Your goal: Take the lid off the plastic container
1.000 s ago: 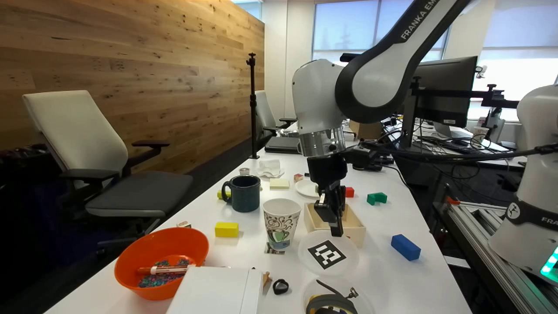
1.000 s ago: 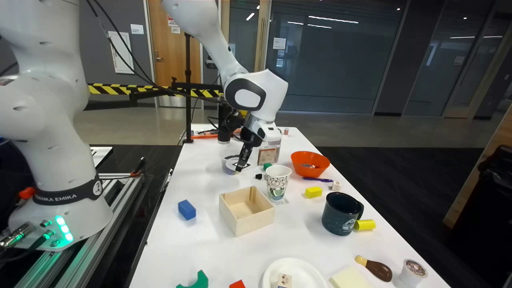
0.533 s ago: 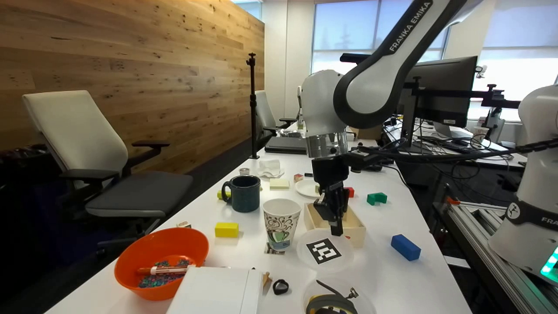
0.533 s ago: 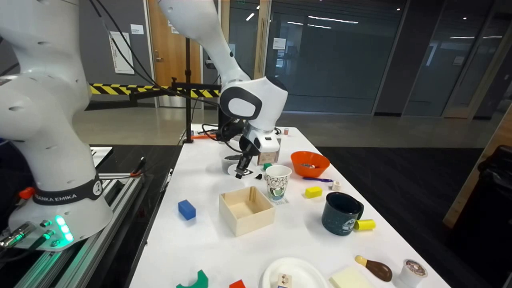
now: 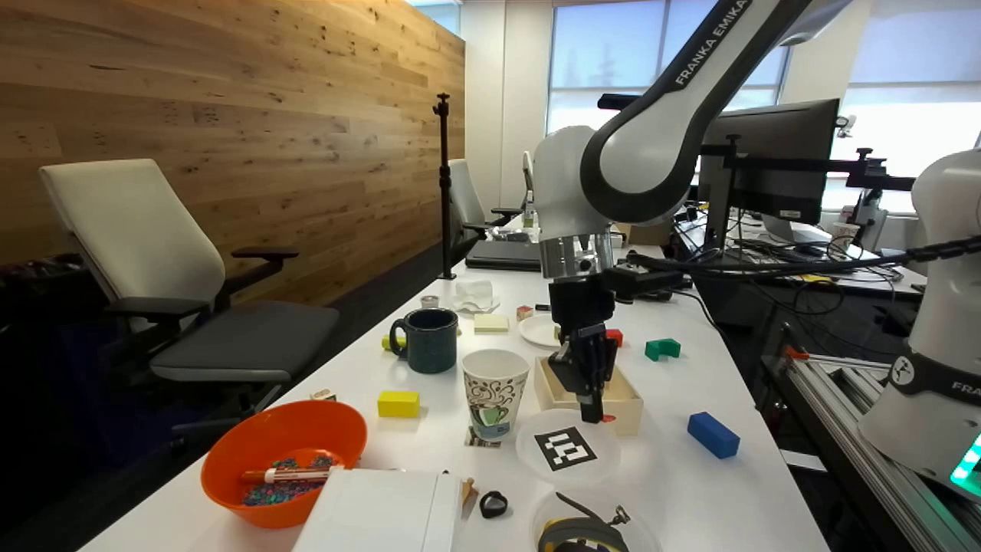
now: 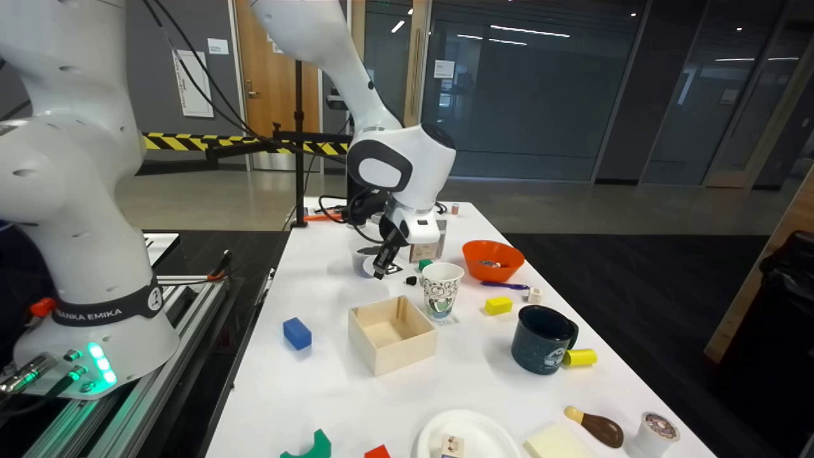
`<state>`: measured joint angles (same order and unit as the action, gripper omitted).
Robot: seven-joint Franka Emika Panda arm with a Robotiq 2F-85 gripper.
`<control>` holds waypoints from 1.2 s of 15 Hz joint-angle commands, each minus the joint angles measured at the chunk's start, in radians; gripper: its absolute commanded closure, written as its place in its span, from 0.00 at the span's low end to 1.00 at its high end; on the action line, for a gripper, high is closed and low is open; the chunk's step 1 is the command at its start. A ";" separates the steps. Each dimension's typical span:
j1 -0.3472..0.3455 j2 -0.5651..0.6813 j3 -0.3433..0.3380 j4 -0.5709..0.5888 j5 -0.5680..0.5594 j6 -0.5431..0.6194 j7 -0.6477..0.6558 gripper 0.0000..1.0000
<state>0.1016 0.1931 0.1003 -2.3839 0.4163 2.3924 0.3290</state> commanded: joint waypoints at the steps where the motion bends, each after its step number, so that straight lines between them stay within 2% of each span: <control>1: 0.004 0.003 0.020 -0.013 0.044 0.013 -0.021 0.99; 8: 0.036 0.018 0.009 -0.025 -0.055 0.028 0.049 0.99; 15: 0.083 0.037 -0.014 -0.031 -0.228 0.041 0.177 0.99; 18: 0.096 0.041 -0.018 -0.026 -0.266 0.035 0.213 0.99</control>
<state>0.1746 0.2341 0.0958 -2.4054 0.2092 2.4130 0.4808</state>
